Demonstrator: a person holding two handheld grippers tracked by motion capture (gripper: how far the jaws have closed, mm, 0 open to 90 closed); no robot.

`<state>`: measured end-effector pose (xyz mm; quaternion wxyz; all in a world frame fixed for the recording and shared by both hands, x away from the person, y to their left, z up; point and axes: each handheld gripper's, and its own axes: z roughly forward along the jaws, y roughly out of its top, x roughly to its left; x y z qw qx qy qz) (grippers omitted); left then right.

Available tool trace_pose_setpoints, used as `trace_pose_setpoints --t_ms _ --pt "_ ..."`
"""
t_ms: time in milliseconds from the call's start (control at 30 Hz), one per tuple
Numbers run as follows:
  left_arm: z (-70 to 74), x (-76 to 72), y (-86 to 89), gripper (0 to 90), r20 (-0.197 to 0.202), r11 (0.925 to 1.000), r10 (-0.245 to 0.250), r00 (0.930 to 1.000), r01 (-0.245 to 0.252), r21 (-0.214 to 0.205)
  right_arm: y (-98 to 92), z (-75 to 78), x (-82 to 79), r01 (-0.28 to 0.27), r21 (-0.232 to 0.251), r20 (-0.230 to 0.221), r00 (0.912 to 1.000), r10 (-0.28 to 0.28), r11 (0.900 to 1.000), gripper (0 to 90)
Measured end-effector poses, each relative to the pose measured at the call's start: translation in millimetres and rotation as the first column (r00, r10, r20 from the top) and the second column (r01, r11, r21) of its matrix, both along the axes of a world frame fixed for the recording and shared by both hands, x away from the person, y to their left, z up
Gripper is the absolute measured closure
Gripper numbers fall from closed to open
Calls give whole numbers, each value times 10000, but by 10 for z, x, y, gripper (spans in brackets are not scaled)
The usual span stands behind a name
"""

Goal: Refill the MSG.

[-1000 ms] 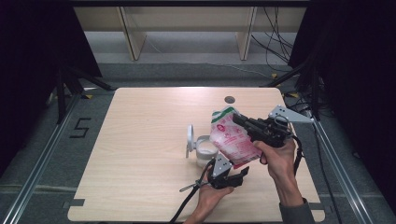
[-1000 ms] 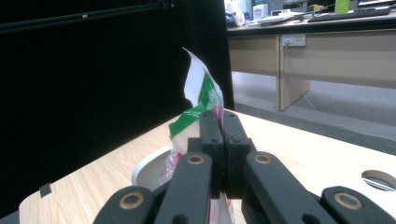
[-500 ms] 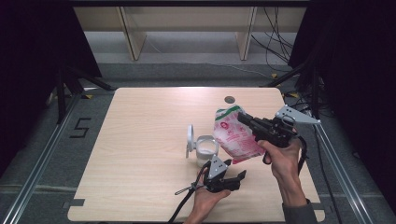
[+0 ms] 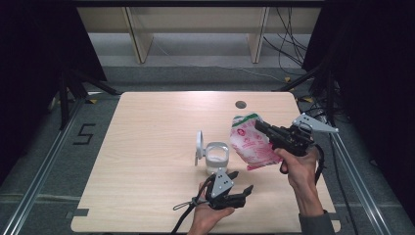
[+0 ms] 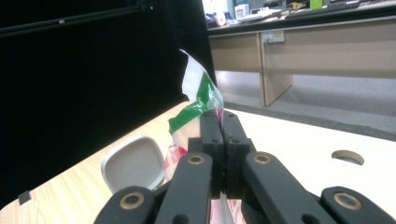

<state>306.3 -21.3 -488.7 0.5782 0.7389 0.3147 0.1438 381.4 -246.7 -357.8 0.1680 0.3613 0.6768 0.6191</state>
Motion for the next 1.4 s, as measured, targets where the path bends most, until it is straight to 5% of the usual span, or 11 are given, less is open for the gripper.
trace_pose_setpoints --t_ms 367,400,633,667,833,900,1000,1100,1200,1400 --pt "-41 -2 168 338 -126 9991 341 9993 -338 252 -43 -168 2 143 19 -299 9995 -142 9999 900" --pt "-57 3 176 333 -141 9994 301 9994 -299 148 -48 -174 -18 227 73 -590 9980 -222 9997 900" --pt "-73 -17 348 330 227 9989 310 9993 -318 357 -175 -227 -73 543 -137 -658 9963 -551 9984 900" --pt "-76 -34 356 330 -16 9987 476 9989 -476 186 -206 -231 -75 506 -319 -511 9973 -522 9982 900" --pt "-78 -32 473 325 148 9971 607 9980 -613 448 -311 -261 -137 855 -193 -712 9937 -866 9962 900" --pt "-85 -36 497 324 92 9964 725 9973 -728 423 -357 -277 -138 871 -183 -396 9954 -878 9960 900" --pt "-87 -41 518 323 -41 9960 828 9966 -826 336 -404 -277 -203 1122 -328 -785 9903 -1144 9931 900" --pt "-79 -28 545 325 190 9959 757 9970 -765 474 -460 -303 -208 1335 -590 -594 9888 -1369 9893 900" --pt "-87 -34 544 324 -8 9958 877 9962 -876 246 -500 -330 -208 1473 -776 -424 9877 -1508 9861 900" --pt "-95 -14 553 325 162 9960 752 9970 -758 466 -587 -387 -202 1896 -1011 -729 9776 -1974 9766 900"
